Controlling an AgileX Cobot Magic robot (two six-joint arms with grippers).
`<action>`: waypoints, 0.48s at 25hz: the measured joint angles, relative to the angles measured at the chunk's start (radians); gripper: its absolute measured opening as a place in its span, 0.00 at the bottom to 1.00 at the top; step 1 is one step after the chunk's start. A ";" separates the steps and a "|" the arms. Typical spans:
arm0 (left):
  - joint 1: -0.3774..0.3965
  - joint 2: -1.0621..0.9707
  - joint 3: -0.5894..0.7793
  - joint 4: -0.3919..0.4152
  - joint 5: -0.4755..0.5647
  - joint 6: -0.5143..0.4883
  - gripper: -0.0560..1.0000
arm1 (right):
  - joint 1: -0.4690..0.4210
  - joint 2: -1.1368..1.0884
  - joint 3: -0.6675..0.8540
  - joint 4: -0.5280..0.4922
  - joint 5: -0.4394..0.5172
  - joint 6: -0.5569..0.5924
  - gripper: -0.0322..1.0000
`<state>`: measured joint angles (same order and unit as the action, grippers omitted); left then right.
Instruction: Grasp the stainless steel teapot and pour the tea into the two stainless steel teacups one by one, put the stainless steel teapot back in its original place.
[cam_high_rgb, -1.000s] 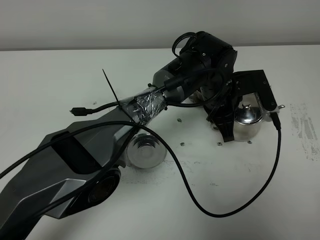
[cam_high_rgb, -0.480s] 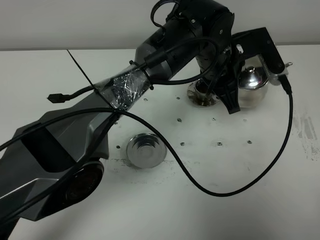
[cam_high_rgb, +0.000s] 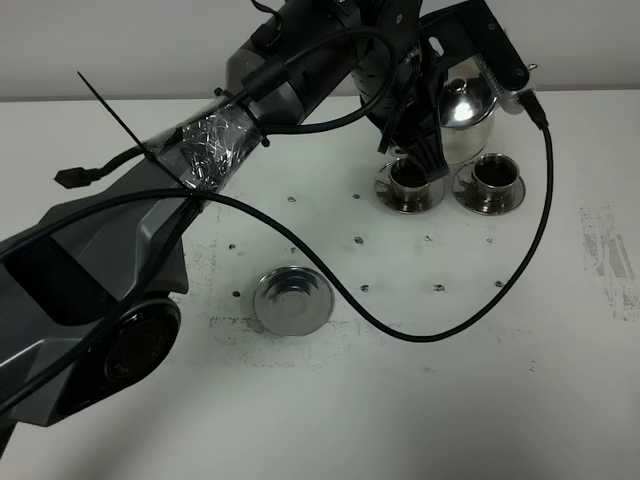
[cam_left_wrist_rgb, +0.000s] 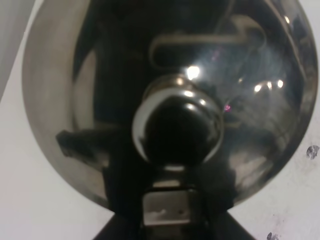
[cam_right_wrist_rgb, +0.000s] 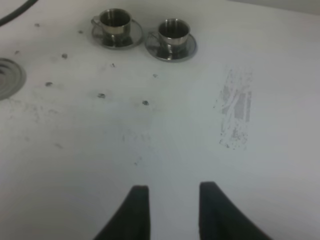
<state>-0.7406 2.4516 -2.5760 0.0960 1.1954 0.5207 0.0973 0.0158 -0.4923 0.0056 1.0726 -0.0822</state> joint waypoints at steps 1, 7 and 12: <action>0.004 -0.004 0.006 -0.004 0.000 -0.001 0.22 | 0.000 0.000 0.000 0.000 0.000 0.000 0.25; 0.033 -0.146 0.272 -0.005 -0.012 -0.003 0.22 | 0.000 0.000 0.000 0.000 0.000 0.000 0.25; 0.038 -0.317 0.641 0.000 -0.178 -0.012 0.22 | 0.000 0.000 0.000 0.000 0.000 0.000 0.25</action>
<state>-0.7027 2.1348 -1.9349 0.0956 1.0176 0.5082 0.0973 0.0158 -0.4923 0.0056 1.0726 -0.0822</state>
